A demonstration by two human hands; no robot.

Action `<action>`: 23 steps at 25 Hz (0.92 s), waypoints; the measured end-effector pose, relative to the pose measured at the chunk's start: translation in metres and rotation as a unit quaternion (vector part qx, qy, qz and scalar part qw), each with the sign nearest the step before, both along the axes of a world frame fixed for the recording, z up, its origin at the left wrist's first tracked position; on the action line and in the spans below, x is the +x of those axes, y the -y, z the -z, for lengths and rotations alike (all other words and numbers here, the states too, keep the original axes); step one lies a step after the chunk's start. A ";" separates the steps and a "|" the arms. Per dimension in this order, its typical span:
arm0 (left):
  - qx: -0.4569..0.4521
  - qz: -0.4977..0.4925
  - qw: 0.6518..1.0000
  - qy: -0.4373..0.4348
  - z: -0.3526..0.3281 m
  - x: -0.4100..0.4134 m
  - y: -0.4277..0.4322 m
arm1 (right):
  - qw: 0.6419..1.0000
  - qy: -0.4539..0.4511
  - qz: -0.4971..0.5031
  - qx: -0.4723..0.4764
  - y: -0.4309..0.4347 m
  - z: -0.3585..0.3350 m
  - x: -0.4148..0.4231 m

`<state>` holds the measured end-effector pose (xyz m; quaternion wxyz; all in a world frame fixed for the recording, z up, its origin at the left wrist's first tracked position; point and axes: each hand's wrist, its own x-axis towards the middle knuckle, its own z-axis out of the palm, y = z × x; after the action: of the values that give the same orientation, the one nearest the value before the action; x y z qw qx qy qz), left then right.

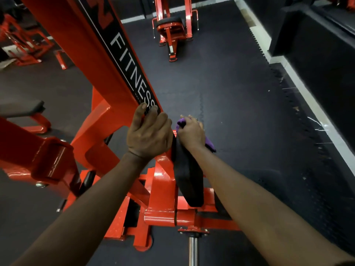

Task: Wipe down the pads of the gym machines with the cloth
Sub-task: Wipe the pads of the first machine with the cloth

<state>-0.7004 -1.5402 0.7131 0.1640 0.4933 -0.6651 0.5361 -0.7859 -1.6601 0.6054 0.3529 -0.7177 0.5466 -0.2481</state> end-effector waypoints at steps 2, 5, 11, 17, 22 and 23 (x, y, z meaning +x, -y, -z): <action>-0.003 -0.006 1.000 0.008 0.000 0.000 0.000 | 0.998 0.021 0.002 0.063 0.020 -0.008 0.003; -0.006 -0.006 1.000 0.014 -0.001 -0.001 -0.001 | 0.999 0.015 -0.025 0.018 0.007 -0.007 -0.002; -0.003 -0.037 0.999 0.012 -0.004 -0.005 -0.001 | 0.986 0.125 -0.072 -0.080 -0.073 0.013 -0.038; 0.027 -0.051 0.998 -0.014 -0.008 -0.010 -0.005 | 0.979 0.114 -0.076 -0.153 -0.153 0.031 -0.070; 0.028 -0.058 0.997 -0.032 -0.004 -0.014 -0.006 | 0.977 0.041 -0.098 -0.186 -0.168 0.040 -0.077; 0.024 -0.058 0.997 -0.037 -0.001 -0.013 -0.005 | 0.981 0.048 -0.091 -0.164 -0.156 0.036 -0.070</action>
<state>-0.7137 -1.5352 0.7143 0.1454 0.5539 -0.6415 0.5104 -0.8563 -1.5041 0.5694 0.2775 -0.8001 0.4130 -0.3351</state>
